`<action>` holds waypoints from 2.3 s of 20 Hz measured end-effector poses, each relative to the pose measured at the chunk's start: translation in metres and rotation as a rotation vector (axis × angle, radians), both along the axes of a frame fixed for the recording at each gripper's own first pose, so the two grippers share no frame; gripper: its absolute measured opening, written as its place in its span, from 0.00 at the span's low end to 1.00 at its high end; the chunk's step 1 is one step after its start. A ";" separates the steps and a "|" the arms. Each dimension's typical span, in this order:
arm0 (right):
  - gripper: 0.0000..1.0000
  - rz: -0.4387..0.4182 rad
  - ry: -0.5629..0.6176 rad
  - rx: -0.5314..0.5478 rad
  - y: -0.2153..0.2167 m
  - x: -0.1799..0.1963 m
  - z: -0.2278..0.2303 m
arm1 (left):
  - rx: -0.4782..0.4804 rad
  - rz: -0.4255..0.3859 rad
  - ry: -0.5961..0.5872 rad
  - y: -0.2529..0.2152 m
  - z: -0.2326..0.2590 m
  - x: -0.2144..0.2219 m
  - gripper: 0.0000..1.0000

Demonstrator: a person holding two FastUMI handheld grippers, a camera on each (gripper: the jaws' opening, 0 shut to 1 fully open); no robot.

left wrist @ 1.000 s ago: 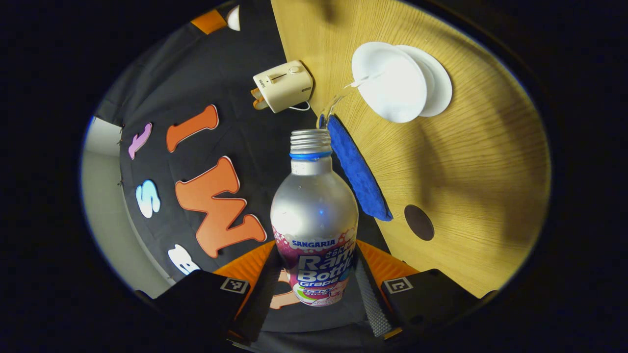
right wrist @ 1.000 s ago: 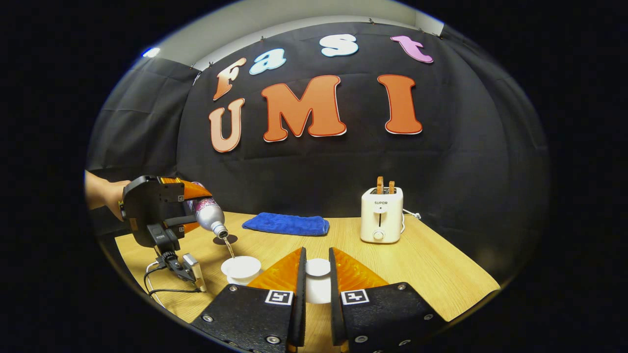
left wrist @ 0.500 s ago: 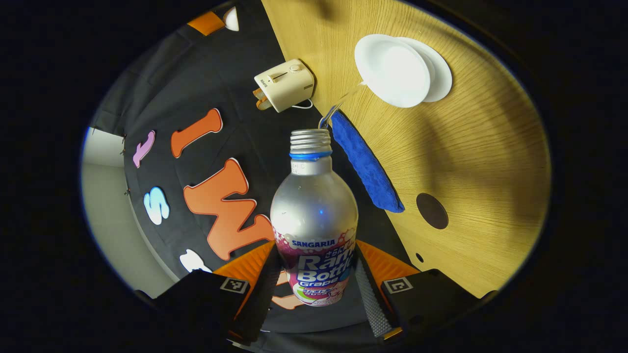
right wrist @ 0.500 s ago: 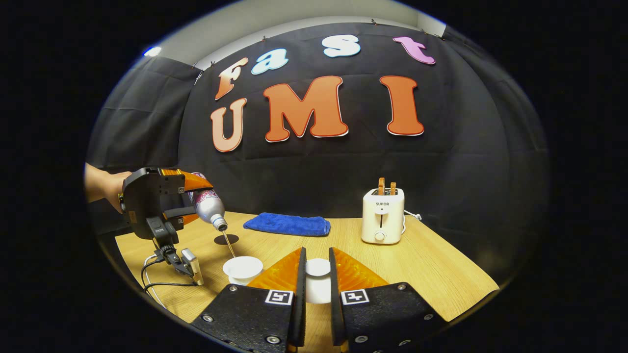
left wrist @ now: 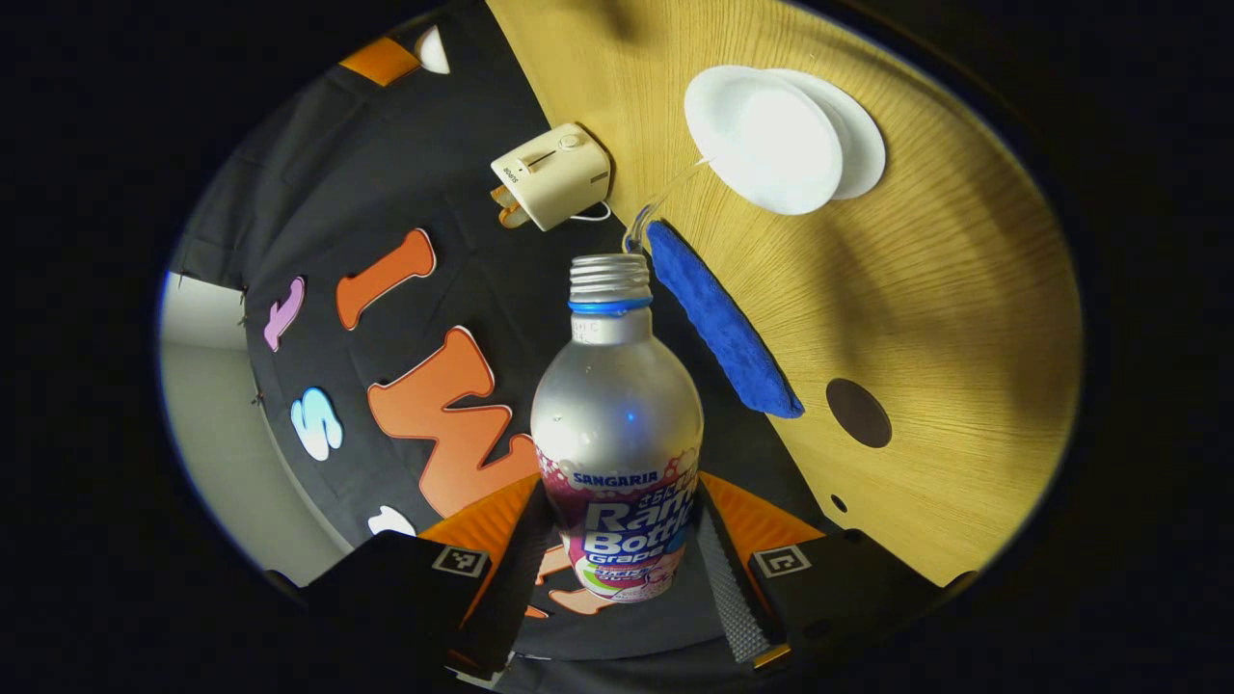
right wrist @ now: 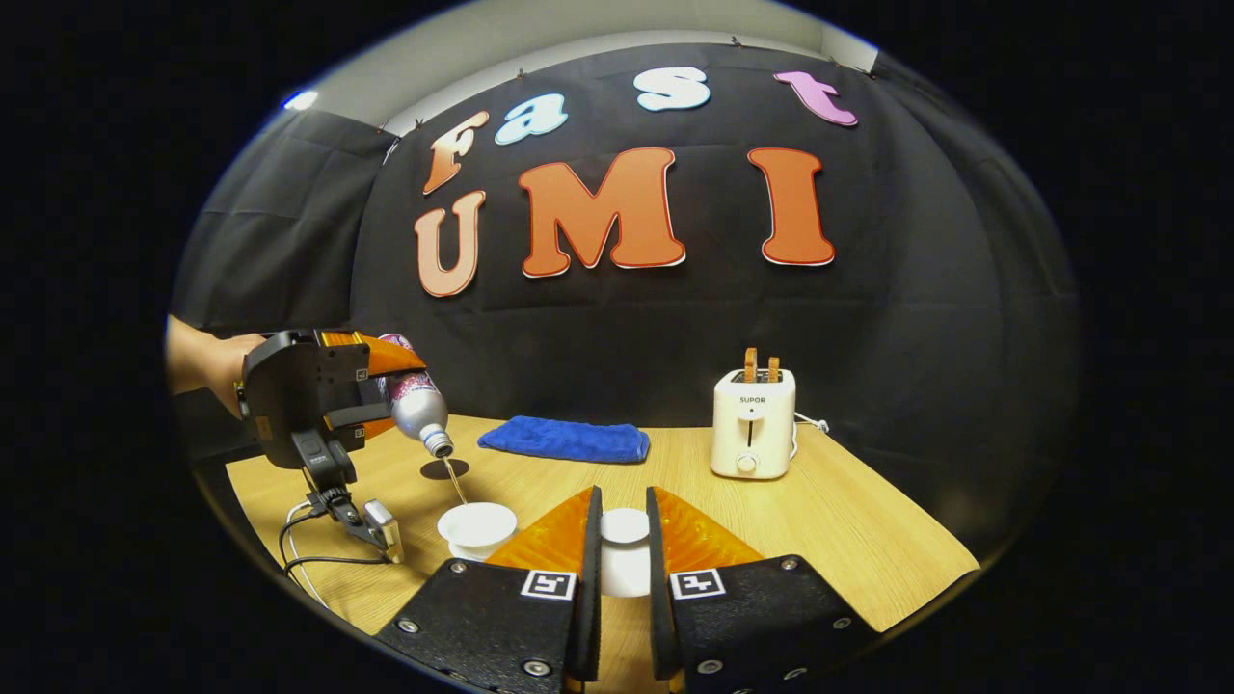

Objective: Open the teacup lid with one hand, grasp the water bottle and pour water into the teacup with the other hand; after pouring, place the water bottle on the coaster and then close the teacup lid.

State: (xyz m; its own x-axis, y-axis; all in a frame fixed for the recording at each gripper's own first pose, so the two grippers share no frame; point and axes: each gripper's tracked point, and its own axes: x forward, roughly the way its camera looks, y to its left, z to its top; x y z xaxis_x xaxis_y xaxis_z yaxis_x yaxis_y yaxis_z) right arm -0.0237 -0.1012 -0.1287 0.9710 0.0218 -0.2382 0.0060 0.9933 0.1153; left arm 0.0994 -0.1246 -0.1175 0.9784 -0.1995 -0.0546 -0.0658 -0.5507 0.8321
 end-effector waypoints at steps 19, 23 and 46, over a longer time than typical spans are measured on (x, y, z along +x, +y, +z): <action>0.22 0.011 0.024 -0.004 0.007 0.003 -0.009 | 0.077 -0.045 -0.038 -0.003 -0.012 0.001 0.85; 0.22 0.030 0.033 -0.004 0.019 0.007 -0.009 | 0.073 -0.076 -0.057 -0.010 -0.014 -0.001 0.82; 0.22 0.145 0.067 -0.020 0.110 0.053 -0.004 | -0.827 -0.007 -0.093 0.077 0.030 0.012 0.87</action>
State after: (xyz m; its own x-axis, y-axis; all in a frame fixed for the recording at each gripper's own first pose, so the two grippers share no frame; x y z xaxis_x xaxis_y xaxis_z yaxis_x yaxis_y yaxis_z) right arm 0.0293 0.0092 -0.1322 0.9398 0.1550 -0.3045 -0.1305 0.9865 0.0993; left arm 0.1118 -0.0477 -0.0872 0.9703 -0.1459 0.1930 -0.1551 0.2367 0.9591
